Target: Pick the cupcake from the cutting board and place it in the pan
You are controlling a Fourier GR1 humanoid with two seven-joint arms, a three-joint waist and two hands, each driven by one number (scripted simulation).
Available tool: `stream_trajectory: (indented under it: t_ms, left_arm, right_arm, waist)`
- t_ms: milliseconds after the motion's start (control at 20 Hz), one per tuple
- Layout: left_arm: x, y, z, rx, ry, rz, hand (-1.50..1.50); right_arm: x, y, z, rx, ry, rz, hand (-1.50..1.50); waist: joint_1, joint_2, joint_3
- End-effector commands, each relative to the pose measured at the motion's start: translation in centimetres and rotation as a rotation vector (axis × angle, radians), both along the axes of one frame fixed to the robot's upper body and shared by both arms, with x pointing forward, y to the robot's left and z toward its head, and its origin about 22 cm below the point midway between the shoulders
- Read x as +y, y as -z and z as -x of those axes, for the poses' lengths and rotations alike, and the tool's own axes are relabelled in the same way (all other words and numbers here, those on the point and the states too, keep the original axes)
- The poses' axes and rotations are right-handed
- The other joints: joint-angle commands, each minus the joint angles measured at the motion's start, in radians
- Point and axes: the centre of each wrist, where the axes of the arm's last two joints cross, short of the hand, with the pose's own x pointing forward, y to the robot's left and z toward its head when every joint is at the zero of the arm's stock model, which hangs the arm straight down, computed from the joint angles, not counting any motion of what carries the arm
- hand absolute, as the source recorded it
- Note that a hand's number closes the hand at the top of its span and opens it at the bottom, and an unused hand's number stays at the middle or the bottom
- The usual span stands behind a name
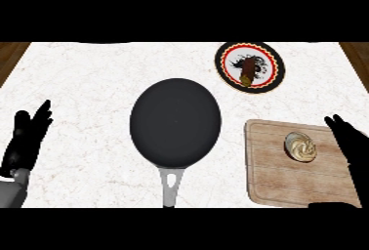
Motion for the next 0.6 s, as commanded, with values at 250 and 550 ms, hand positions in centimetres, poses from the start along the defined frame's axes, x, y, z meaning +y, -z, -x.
stream_trajectory:
  t_ms: [250,550]
  left_arm:
    - [-1.3,2.4,0.4,0.002,-0.02,0.013,0.0]
    - [0.8,-0.7,-0.1,0.006,-0.004,0.001,0.0]
  right_arm:
    - [1.0,3.9,-1.4,0.042,0.048,0.077,-1.5]
    - [-0.3,2.4,-2.2,0.084,0.049,0.08,-1.5]
  waist:
    - [-0.01,-0.001,0.001]
    - [-0.01,-0.002,0.001]
